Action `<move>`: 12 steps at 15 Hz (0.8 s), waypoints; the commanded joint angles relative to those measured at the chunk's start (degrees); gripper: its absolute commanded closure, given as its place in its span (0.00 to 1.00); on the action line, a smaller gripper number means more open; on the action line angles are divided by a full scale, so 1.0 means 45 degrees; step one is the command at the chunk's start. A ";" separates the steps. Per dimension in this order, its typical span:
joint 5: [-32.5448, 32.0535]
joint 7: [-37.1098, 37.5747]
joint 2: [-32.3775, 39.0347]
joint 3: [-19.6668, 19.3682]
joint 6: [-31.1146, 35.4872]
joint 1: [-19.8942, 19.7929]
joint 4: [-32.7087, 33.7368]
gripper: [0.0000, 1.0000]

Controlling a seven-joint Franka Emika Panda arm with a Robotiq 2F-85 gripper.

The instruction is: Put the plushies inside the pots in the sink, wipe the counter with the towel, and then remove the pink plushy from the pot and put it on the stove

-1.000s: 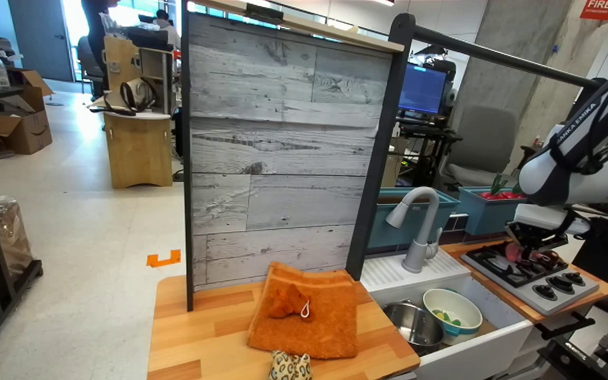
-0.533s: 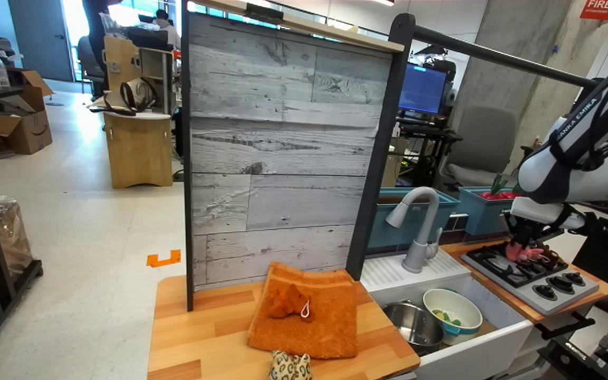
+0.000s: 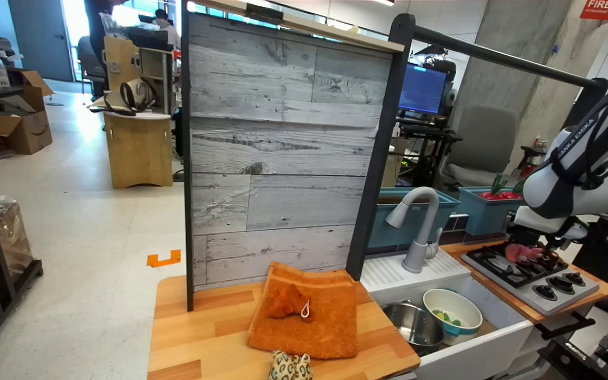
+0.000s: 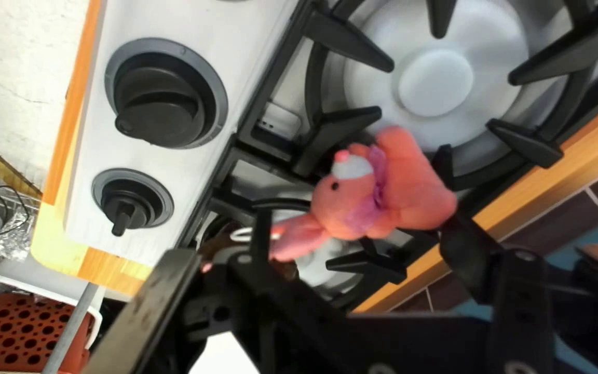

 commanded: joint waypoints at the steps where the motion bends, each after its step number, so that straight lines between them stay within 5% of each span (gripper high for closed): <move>1: 0.0299 0.0088 0.0680 -0.0067 -0.0092 -0.0067 0.0722 0.37; 3: 0.0273 -0.0055 0.0783 0.0077 -0.0049 -0.0185 0.0874 0.31; 8: 0.0248 -0.0249 0.0504 0.0269 -0.0034 -0.0167 0.0679 0.69; 12: 0.0035 -0.1783 -0.1559 0.1416 0.0660 -0.0273 -0.1769 0.96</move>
